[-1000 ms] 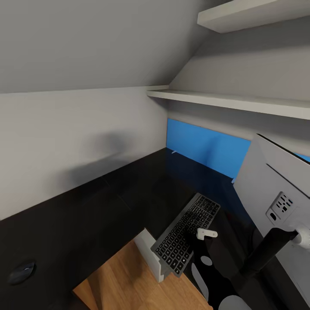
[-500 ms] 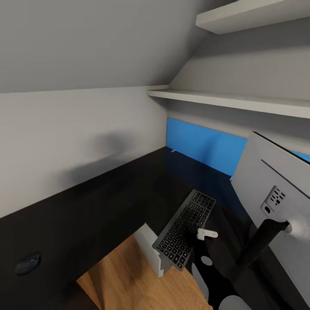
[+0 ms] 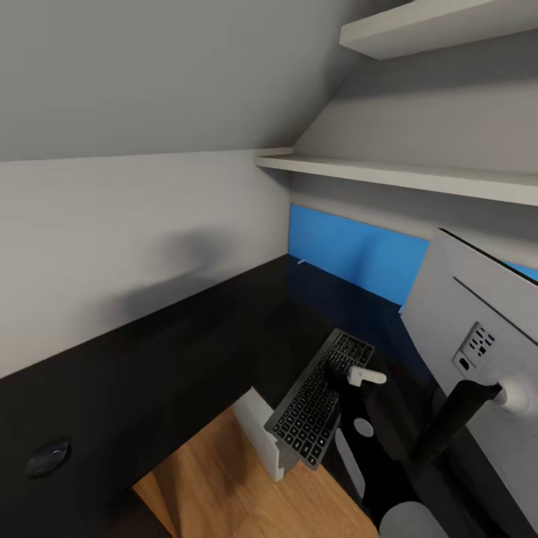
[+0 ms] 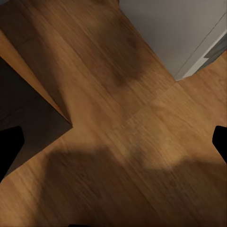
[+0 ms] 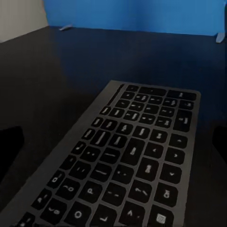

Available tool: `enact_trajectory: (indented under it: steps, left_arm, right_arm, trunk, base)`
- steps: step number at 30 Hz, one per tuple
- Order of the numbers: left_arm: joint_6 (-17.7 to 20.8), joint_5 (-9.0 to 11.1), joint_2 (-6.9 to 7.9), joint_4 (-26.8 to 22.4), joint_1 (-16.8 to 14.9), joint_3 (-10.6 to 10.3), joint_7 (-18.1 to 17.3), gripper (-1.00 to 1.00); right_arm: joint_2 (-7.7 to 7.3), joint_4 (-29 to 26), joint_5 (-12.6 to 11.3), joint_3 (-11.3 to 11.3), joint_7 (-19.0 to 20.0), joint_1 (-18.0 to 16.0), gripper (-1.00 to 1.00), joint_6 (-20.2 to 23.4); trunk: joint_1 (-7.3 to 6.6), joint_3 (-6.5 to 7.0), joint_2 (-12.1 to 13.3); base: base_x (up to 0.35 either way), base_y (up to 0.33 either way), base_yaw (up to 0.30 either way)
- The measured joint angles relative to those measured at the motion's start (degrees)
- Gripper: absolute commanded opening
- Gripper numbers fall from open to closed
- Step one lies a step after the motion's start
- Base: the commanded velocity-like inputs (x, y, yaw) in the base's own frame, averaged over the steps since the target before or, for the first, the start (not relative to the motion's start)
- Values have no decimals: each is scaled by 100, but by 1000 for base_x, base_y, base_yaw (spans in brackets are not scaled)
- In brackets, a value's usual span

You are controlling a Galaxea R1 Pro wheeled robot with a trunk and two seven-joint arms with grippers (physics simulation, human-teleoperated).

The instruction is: In the bedroom, organize the workspace by keeping the computer under the desk, ensuring the monitor is on the desk, placing the keyboard on the desk next to the monitor, placing the mouse on the desk next to the keyboard, moving the folder from the swivel chair onto the desk next to the mouse, stacking the notebook on top of the folder with the pen on top of the notebook, and positioning the swivel chair next to the desk.

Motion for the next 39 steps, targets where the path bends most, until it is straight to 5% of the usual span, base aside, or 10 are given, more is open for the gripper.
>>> enact_trajectory:
  steps: [39]
  left_arm:
    - [-3, 0, 6, 1, 0, 2, 0, 100]
  right_arm:
    - [65, -215, -8, 117, 61, 349, 100, 5]
  trunk:
    - [0, 0, 0]
  base:
    - [0, 0, 0]
